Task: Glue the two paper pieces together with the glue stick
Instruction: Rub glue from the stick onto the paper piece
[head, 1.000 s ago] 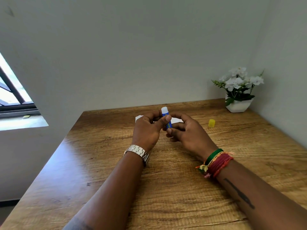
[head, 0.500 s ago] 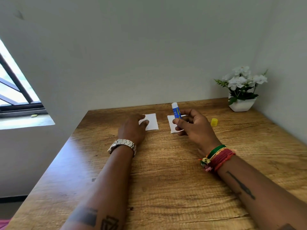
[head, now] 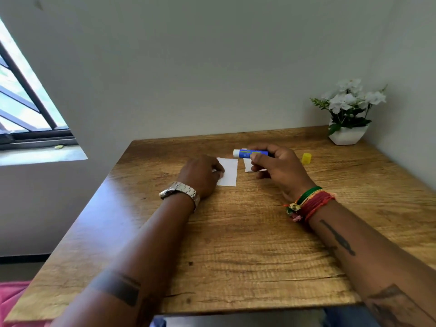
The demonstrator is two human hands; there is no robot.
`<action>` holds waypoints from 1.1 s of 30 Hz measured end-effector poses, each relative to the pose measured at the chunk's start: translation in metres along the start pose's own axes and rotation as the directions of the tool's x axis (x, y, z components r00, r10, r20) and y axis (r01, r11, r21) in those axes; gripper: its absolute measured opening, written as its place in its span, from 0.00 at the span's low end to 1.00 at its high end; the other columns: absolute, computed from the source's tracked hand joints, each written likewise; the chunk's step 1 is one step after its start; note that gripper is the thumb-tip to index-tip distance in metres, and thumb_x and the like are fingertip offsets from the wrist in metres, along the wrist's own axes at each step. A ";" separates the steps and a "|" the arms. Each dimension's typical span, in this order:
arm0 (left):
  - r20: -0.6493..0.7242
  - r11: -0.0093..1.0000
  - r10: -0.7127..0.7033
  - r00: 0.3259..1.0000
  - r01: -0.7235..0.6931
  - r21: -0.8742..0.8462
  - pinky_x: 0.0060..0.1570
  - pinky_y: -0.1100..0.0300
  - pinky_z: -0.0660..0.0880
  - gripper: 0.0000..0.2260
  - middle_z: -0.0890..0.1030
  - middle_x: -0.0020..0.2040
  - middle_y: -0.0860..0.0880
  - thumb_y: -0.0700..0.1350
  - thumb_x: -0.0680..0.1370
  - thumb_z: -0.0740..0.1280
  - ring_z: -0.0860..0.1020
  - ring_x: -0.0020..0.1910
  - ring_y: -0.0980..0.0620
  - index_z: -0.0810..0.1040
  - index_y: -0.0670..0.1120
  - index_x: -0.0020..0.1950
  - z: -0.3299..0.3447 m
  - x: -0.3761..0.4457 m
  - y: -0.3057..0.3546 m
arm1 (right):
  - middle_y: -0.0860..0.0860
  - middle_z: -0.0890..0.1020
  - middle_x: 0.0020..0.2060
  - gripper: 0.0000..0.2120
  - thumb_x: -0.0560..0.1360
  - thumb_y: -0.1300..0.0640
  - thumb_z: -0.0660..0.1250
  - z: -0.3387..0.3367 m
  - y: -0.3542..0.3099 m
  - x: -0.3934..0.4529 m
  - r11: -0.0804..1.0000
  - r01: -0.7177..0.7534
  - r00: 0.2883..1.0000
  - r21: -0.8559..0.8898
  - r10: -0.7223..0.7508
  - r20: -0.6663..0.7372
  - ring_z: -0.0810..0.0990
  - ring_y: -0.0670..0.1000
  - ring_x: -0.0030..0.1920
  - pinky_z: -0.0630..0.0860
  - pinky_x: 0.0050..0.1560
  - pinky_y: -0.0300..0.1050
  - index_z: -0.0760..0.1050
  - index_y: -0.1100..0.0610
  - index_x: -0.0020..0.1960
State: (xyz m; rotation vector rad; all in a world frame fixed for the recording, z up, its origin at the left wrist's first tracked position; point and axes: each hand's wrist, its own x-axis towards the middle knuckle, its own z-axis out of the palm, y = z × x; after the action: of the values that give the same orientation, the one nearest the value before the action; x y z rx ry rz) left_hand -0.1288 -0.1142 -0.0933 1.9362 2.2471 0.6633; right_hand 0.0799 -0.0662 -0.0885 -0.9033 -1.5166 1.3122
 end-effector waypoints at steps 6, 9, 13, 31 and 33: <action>0.139 0.978 0.201 0.970 -0.207 0.029 0.55 0.52 0.75 0.17 0.75 0.49 0.58 0.60 0.75 0.72 0.75 0.52 0.51 0.81 0.60 0.62 -0.011 -0.017 -0.016 | 0.59 0.82 0.43 0.09 0.78 0.63 0.71 -0.002 -0.002 -0.002 0.990 -0.034 0.993 0.138 0.018 0.114 0.79 0.49 0.36 0.80 0.38 0.41 0.84 0.61 0.57; 0.160 0.976 0.214 0.964 -0.219 0.009 0.67 0.49 0.69 0.18 0.75 0.66 0.53 0.60 0.77 0.70 0.71 0.66 0.49 0.79 0.60 0.66 -0.009 -0.021 -0.016 | 0.55 0.81 0.36 0.05 0.78 0.61 0.70 0.001 0.001 0.000 0.993 -0.039 0.995 0.110 0.028 0.095 0.79 0.50 0.34 0.79 0.34 0.44 0.84 0.59 0.52; 0.218 0.972 0.232 0.948 -0.214 -0.101 0.69 0.58 0.65 0.19 0.71 0.75 0.56 0.55 0.79 0.68 0.70 0.71 0.52 0.75 0.57 0.70 -0.008 -0.022 -0.016 | 0.51 0.82 0.31 0.06 0.79 0.60 0.68 0.002 0.007 0.003 1.000 -0.025 0.998 -0.013 0.026 0.061 0.79 0.50 0.32 0.79 0.32 0.44 0.82 0.60 0.53; 0.348 0.964 0.246 0.905 -0.266 0.008 0.79 0.48 0.45 0.25 0.55 0.82 0.55 0.54 0.85 0.58 0.49 0.82 0.52 0.58 0.54 0.81 -0.006 -0.025 -0.013 | 0.54 0.86 0.37 0.02 0.78 0.52 0.70 0.006 0.014 0.007 0.880 0.070 0.998 -0.470 -0.064 0.028 0.81 0.43 0.31 0.82 0.37 0.40 0.81 0.48 0.50; 0.349 0.965 0.245 0.905 -0.263 0.005 0.79 0.48 0.45 0.25 0.55 0.82 0.55 0.54 0.85 0.57 0.49 0.82 0.52 0.58 0.54 0.81 -0.005 -0.025 -0.013 | 0.53 0.87 0.38 0.05 0.78 0.52 0.70 0.005 0.014 0.006 0.867 0.074 0.997 -0.492 -0.070 0.026 0.81 0.42 0.32 0.82 0.38 0.41 0.81 0.49 0.53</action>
State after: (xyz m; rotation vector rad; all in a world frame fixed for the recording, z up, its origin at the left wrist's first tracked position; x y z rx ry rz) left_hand -0.1376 -0.1412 -0.0983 2.1918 1.8381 0.2571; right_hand 0.0725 -0.0595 -0.1016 -1.1440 -1.9163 0.8793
